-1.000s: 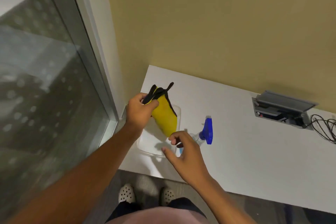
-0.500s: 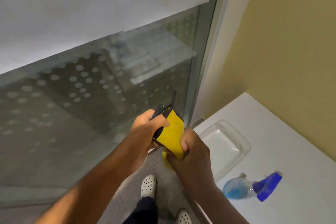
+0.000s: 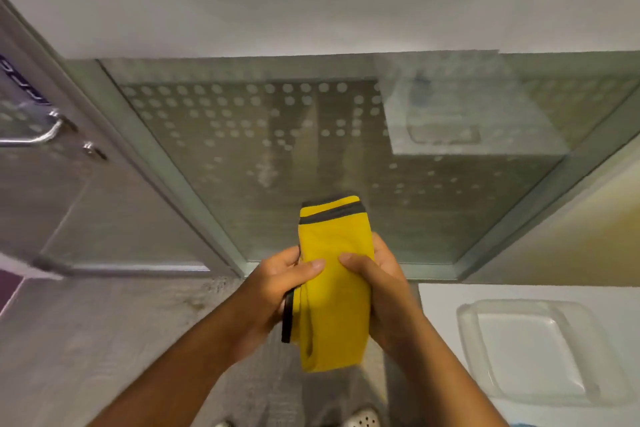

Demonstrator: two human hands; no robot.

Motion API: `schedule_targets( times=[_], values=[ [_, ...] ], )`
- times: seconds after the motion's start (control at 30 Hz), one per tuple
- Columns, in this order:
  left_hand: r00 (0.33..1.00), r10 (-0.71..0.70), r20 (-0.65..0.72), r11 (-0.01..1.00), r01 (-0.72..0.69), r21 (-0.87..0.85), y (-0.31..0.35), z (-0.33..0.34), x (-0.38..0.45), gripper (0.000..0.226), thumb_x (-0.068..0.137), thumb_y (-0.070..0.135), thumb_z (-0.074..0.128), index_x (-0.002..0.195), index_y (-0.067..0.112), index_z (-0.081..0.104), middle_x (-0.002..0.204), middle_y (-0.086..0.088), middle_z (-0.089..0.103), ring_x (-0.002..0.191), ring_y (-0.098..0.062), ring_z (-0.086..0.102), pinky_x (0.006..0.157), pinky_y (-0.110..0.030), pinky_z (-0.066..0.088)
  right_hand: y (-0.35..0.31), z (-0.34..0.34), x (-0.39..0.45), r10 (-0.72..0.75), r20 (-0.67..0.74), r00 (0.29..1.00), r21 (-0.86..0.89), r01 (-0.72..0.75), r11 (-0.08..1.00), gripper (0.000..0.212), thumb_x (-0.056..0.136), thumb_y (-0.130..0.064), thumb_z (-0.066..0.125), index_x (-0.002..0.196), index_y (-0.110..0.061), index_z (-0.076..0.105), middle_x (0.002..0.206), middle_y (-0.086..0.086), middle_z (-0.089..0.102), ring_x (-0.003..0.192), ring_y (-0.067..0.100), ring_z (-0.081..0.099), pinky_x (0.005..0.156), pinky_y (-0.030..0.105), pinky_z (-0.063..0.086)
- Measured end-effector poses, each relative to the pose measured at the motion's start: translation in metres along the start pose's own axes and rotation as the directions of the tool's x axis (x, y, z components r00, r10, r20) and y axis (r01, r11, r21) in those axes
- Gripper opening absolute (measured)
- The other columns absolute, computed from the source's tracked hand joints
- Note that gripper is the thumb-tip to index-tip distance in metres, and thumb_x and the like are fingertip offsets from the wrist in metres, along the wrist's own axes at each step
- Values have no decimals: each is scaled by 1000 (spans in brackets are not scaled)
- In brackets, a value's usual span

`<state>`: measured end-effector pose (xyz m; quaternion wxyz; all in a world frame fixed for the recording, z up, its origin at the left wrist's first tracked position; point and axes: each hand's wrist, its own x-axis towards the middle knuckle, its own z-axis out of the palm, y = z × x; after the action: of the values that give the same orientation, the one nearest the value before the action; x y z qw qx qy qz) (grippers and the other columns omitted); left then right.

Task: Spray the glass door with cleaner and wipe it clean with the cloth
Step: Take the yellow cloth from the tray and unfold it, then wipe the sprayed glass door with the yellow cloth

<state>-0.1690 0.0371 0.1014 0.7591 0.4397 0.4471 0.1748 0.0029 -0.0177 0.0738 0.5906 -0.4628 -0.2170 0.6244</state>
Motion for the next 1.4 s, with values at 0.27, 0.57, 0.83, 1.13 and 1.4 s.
schedule_targets(
  times=[0.27, 0.57, 0.83, 1.13, 1.4],
  values=[
    [889, 126, -439, 960, -221, -171, -36, -98, -79, 68, 84, 20, 87, 146, 21, 60, 131, -4, 79, 120, -28, 77, 109, -53, 58, 73, 118, -17, -70, 38, 997, -523, 80, 849, 46, 87, -56, 75, 124, -36, 57, 112, -1, 77, 95, 15, 78, 81, 34, 64],
    [836, 114, -537, 903, -313, -295, -82, -225, -208, 64, 88, 69, 69, 143, 37, 65, 131, 4, 80, 125, -23, 74, 117, -56, 50, 169, 275, -65, 48, 291, 956, -643, 158, 750, 87, 82, -65, 71, 157, -52, 29, 154, -21, 52, 139, 2, 53, 119, 44, 44],
    [772, 115, -626, 801, -445, -401, -99, -322, -320, 45, 108, 43, 51, 128, 13, 78, 124, -14, 81, 118, -27, 78, 108, -46, 55, 247, 412, -102, 44, 501, 864, -628, 327, 706, 68, 103, -39, 62, 161, -46, 26, 157, -28, 45, 144, -8, 42, 124, 37, 36],
    [538, 59, -841, 700, -623, -350, -106, -410, -372, 25, 109, 31, 56, 111, 9, 69, 102, -14, 81, 94, -22, 76, 92, -41, 61, 307, 514, -79, 126, 595, 794, -639, 372, 673, 59, 107, -19, 55, 159, -40, 37, 154, -30, 48, 141, -14, 42, 119, 24, 33],
    [388, 13, -921, 760, -602, -243, -85, -538, -377, 19, 109, 23, 55, 93, 16, 64, 73, 2, 72, 66, -10, 66, 62, -25, 54, 330, 605, 5, 330, 479, 814, -616, 43, 787, 41, 105, -2, 46, 128, -26, 69, 113, -5, 81, 101, 12, 76, 79, 22, 61]
  ],
)
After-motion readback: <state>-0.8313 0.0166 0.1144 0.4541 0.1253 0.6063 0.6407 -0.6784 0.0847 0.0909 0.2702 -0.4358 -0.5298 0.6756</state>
